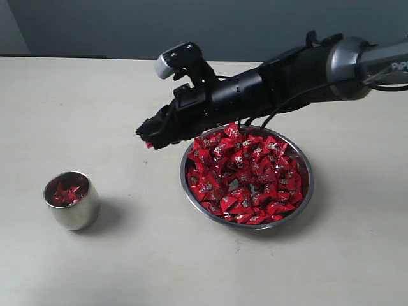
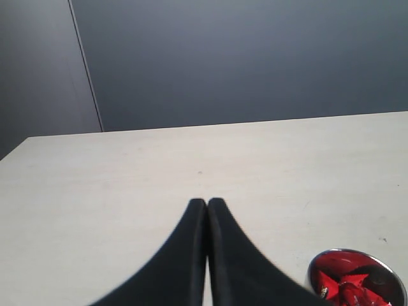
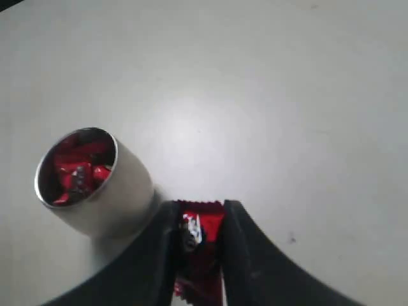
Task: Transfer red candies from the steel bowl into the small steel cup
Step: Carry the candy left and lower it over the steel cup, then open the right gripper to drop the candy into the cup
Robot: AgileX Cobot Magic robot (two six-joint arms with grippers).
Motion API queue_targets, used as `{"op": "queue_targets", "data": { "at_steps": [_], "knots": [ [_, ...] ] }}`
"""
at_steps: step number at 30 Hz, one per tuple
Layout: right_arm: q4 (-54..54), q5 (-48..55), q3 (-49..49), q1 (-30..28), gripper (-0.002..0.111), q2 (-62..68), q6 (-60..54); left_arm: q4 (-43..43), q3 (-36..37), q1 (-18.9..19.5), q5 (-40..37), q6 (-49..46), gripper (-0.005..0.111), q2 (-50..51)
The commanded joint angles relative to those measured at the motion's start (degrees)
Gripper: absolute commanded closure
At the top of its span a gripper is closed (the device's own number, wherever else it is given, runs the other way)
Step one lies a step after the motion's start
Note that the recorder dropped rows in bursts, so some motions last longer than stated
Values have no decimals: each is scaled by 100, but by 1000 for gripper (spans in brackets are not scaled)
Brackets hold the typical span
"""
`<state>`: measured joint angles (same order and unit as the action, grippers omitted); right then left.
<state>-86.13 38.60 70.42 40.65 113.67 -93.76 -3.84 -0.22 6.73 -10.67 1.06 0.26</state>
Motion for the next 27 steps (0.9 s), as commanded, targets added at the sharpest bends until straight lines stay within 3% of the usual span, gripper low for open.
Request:
{"op": "queue_targets", "data": {
  "at_steps": [1,13,27],
  "knots": [
    [89,211,438,301,109,306,-96,-6,22,3,29,7,106,-26],
    [634,563,1685,1141,109,1125,260,-6,22,3,45,7,106,-26],
    [614,462,1950,1151,109,1475,503,-6,22,3,30,7,106,-26]
  ]
}}
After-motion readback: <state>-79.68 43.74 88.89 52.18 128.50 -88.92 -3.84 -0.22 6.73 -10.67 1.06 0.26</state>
